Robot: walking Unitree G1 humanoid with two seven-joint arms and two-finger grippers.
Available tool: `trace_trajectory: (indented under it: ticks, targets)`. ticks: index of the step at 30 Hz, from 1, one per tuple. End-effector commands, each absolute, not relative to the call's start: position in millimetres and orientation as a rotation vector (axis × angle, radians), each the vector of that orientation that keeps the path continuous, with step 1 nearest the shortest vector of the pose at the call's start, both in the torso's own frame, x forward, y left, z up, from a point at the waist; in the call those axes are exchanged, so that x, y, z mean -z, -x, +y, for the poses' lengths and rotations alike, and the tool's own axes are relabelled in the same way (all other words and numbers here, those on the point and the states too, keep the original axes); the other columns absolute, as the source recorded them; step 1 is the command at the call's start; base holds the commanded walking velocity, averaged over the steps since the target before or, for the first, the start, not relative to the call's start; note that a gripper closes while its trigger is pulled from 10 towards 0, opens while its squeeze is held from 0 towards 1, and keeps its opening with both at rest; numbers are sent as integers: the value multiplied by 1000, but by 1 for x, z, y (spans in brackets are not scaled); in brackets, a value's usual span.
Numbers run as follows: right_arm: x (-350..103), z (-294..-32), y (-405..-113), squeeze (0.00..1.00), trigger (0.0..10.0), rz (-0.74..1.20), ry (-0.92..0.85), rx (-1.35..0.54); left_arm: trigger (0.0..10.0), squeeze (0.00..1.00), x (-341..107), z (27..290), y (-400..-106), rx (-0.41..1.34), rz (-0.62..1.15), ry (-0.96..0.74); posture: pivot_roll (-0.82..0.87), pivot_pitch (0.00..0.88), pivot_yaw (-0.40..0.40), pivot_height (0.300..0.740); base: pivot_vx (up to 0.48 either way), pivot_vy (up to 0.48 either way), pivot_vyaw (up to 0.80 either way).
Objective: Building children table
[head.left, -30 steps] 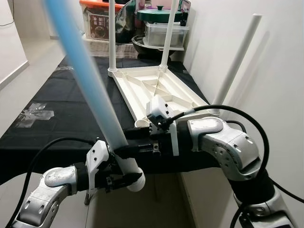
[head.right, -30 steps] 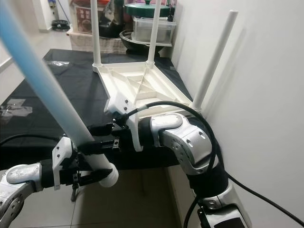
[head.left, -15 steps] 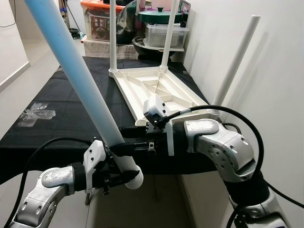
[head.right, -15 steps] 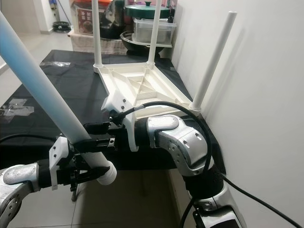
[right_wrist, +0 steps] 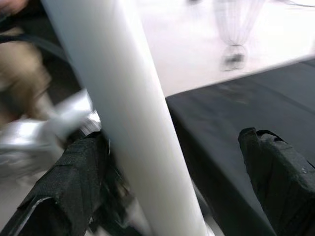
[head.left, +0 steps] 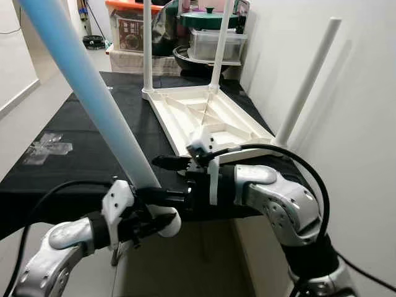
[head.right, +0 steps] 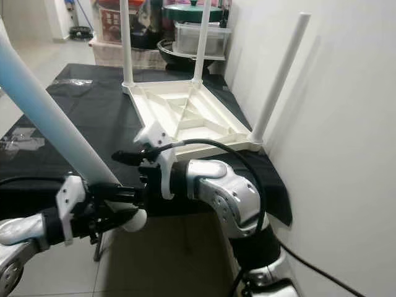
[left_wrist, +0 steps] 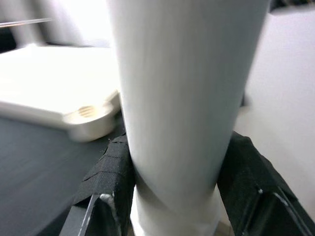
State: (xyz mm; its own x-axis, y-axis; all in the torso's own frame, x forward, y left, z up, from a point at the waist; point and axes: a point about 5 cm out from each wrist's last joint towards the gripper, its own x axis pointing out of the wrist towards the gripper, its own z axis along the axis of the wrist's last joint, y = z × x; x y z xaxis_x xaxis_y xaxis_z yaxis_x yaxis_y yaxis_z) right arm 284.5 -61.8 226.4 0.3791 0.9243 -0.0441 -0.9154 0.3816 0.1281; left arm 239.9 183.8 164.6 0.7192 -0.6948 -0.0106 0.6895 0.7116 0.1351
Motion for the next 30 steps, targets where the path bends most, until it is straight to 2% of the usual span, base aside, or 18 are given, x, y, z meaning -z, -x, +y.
trace_trajectory:
  ticks: [1, 4, 7, 8, 9, 10, 12, 15, 19, 23, 25, 30]
  targets:
    - [-217, -86, -293, 1000, 10000, 155, -85, -1047, 10000, 0, -168, 196, -237, 682, -55, -118, -71, 0, -88, 740, 0, 0, 0]
    - [-207, -100, -295, 1000, 10000, 186, -58, -983, 10000, 0, -166, 204, -232, 623, -52, -112, -72, 0, -89, 740, 0, 0, 0]
    - [-207, -100, -295, 1000, 10000, 186, -58, -983, 10000, 0, -166, 204, -232, 623, -52, -112, -72, 0, -89, 740, 0, 0, 0]
    - [-202, -113, -299, 0, 10000, 190, -34, -901, 10000, 0, -164, 208, -228, 575, -47, -106, -72, 0, -93, 740, 0, 0, 0]
    - [-199, -125, -304, 0, 10000, 172, -26, -802, 10000, 0, -163, 211, -225, 526, -50, -106, -74, 0, -93, 740, 0, 0, 0]
    - [-199, -125, -304, 0, 10000, 172, -26, -802, 10000, 0, -163, 211, -225, 526, -50, -106, -74, 0, -93, 740, 0, 0, 0]
    - [-199, -141, -315, 0, 10000, 95, -16, -593, 10000, 0, -163, 212, -223, 428, -75, -91, -75, 0, -94, 740, 0, 0, 0]
    - [-199, -143, -318, 0, 10000, 63, 9, -528, 10000, 0, -164, 211, -224, 397, -85, -81, -72, 0, -93, 740, 0, 0, 0]
    - [-196, -140, -318, 0, 10000, -43, 91, -349, 10000, 0, -168, 202, -223, 336, -110, -13, -61, 0, -92, 740, 0, 0, 0]
    - [-186, -132, -312, 0, 10000, -48, 87, -309, 10000, 0, -167, 193, -217, 331, -107, 10, -54, 0, -93, 740, 0, 0, 0]
    - [-171, -123, -305, 0, 10000, 18, 24, -329, 10000, 0, -163, 188, -209, 354, -87, 0, -45, 0, -99, 740, 0, 0, 0]
    - [-161, -118, -302, 0, 10000, 54, -16, -348, 10000, 0, -160, 188, -204, 361, -62, -23, -42, 0, -96, 740, 0, 0, 0]
